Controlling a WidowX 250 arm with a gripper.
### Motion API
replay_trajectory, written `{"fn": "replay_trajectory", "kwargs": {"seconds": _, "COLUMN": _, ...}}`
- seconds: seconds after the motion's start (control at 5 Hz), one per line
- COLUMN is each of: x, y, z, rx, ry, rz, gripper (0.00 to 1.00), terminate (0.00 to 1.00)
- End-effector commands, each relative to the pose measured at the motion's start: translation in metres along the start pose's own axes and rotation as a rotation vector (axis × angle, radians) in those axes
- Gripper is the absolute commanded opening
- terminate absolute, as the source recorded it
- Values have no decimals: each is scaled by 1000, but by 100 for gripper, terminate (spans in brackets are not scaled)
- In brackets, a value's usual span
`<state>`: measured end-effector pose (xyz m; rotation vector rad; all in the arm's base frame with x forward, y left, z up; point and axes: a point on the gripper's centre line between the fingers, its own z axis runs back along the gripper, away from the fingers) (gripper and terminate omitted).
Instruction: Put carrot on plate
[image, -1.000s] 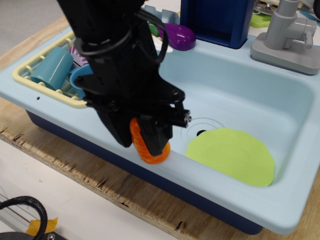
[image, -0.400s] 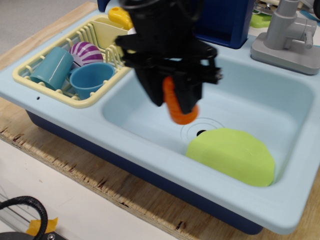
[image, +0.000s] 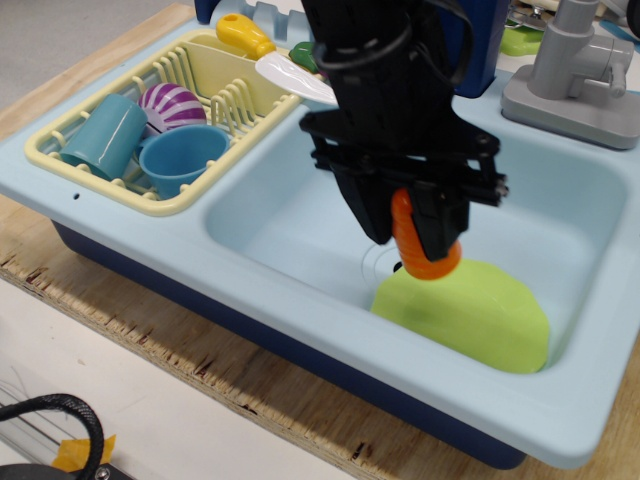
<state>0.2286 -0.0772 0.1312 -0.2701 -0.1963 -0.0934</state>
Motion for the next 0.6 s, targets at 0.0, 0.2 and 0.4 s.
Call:
{"fn": "replay_trajectory", "kwargs": {"seconds": 0.0, "x": 1, "y": -3, "z": -9, "rx": -22, "ry": 12, "rz": 3, "gripper": 0, "terminate": 0}}
{"fn": "replay_trajectory", "kwargs": {"seconds": 0.2, "x": 7, "y": 3, "z": -24, "rx": -58, "ry": 46, "rz": -10, "gripper": 100, "terminate": 0}}
{"fn": "replay_trajectory", "kwargs": {"seconds": 0.4, "x": 7, "y": 3, "z": -24, "rx": -58, "ry": 46, "rz": -10, "gripper": 100, "terminate": 100}}
